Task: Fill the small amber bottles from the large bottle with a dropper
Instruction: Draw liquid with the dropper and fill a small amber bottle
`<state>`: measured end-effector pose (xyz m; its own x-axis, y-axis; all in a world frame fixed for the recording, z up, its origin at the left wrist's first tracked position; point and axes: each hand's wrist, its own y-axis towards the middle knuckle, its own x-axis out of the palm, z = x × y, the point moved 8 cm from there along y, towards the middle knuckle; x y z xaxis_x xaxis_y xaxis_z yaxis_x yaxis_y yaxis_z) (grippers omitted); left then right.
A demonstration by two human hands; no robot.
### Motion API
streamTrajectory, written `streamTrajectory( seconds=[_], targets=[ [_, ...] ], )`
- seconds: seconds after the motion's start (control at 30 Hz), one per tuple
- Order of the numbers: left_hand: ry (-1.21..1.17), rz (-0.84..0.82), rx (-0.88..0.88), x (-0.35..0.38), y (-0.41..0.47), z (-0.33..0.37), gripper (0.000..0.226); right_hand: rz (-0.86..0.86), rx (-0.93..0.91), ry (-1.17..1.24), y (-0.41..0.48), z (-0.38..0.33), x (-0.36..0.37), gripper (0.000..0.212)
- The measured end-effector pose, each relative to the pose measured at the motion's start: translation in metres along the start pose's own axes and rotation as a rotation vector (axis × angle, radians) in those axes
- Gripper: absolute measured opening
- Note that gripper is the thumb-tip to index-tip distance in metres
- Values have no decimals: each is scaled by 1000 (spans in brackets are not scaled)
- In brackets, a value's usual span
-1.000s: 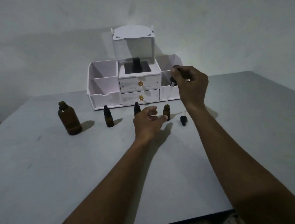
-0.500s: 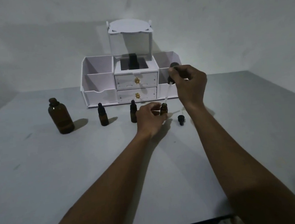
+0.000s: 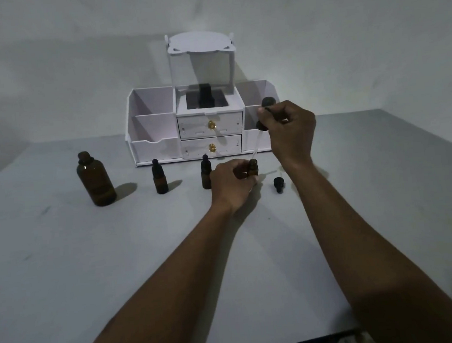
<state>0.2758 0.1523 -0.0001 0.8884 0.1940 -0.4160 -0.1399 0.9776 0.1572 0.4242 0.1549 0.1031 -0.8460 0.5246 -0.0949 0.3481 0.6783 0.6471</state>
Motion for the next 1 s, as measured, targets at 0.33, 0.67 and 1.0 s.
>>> streamTrajectory(
  seconds=[0.33,0.67,1.0],
  targets=[
    [9,-15,18,1,1,-2,44,11,-29,24,-2,-10,-5,19],
    [-134,-95,-88,-38,-22,-23,40,32,-97,170,-5,-47,3,14],
    [-218,133,-101,-179,-67,-67,22,-204,-176,407,-37,-128,104,11]
  ],
)
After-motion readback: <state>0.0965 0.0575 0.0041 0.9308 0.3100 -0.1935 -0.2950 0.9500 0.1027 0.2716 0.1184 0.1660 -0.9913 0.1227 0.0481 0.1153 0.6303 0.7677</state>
